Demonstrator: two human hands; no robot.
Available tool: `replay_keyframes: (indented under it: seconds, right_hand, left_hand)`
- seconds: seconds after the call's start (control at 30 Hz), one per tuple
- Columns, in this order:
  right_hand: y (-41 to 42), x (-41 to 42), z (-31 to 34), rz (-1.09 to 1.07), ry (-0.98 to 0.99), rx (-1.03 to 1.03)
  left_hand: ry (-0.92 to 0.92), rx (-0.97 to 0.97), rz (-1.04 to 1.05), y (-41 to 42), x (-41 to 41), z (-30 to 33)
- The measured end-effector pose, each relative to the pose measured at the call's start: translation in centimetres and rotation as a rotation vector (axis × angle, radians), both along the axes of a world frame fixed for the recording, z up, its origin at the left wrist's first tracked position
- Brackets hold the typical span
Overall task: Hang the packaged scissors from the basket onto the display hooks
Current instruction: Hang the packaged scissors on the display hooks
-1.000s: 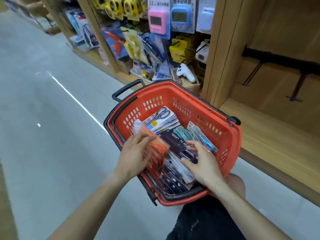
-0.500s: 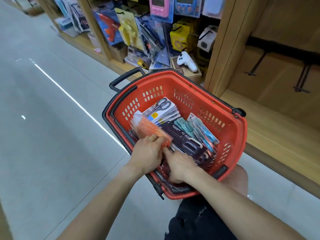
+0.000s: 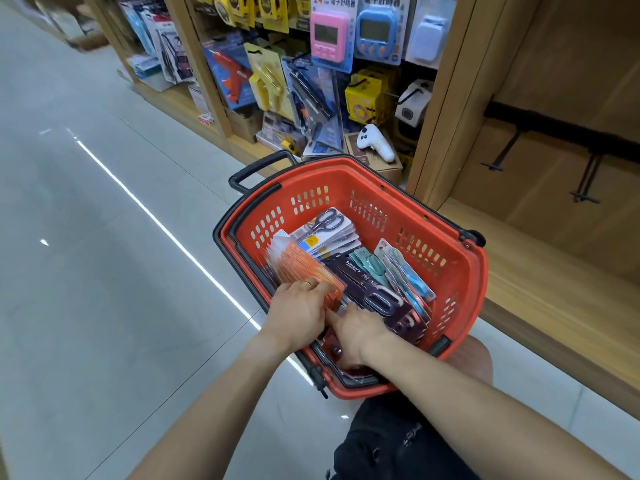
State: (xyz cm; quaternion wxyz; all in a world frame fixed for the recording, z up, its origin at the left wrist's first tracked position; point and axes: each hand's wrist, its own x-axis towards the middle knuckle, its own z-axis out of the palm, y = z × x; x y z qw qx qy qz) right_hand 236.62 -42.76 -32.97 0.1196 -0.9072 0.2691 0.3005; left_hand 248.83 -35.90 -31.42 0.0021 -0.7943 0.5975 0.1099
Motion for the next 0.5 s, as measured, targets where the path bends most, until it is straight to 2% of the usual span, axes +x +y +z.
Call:
replay_keyframes:
  seconds: [0.13,0.3,0.4,0.5]
  right_hand:
    - [0.8,0.1,-0.8,0.016,-0.014,-0.036]
    - [-0.2,-0.8,1.9,-0.063,-0.152,0.003]
    - [-1.6,-2.0,4.5,-0.13,-0.265,0.025]
    - [-4.0,-3.4,7.4,-0.259,-0.382,0.042]
  left_hand:
    - [-0.038,0.026,-0.041,0.2,-0.3,0.5]
    - [-0.035,0.027,-0.012,0.1,0.1,0.1]
    - [0.093,-0.038,0.045,-0.4,0.2,0.5]
    - [0.351,-0.172,0.161,-1.0,0.2,1.5]
